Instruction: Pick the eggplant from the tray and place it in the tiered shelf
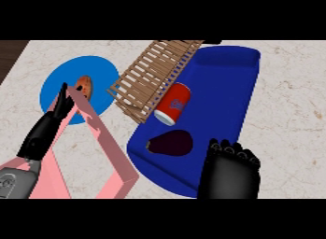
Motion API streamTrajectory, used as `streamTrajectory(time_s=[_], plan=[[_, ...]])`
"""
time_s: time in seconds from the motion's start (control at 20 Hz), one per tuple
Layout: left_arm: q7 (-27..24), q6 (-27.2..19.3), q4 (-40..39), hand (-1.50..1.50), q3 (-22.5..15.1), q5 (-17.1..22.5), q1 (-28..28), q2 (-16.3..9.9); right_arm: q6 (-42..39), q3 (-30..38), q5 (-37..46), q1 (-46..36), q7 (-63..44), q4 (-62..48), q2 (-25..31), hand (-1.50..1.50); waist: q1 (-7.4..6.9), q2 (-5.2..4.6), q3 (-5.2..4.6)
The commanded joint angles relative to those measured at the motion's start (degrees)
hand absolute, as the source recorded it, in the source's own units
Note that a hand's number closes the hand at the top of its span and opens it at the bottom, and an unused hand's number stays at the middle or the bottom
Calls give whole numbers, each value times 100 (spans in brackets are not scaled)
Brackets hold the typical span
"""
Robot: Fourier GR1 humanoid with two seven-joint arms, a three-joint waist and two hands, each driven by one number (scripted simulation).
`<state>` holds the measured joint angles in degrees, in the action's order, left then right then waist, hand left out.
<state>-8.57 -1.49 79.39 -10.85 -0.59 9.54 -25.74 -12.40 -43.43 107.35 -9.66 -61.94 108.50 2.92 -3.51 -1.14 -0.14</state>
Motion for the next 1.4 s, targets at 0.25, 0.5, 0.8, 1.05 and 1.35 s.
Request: streamTrajectory(time_s=[0.25, 0.5, 0.8, 1.05, 1.35], plan=[[54, 55, -66, 0, 10, 28, 101, 19, -1008, 1416, -686, -1373, -855, 219, -280, 150, -156, -20, -21], [75, 60, -93, 0, -137, -61, 139, 115, -1354, 1977, -1357, -1992, -829, 143, -281, 150, -277, -34, -10], [42, 77, -197, 0, -179, -114, 194, 147, -1472, 2538, -2011, -2710, -1011, -430, -285, 150, -333, -34, -6], [35, 5, -238, 0, -222, -163, 275, 271, -1448, 2788, -2269, -3281, -1238, -1076, -289, 150, -317, -14, -10], [1, 15, -267, 0, -109, -133, 266, 190, -1407, 3216, -2284, -3655, -1312, -1736, -292, 150, -222, 5, -7]])
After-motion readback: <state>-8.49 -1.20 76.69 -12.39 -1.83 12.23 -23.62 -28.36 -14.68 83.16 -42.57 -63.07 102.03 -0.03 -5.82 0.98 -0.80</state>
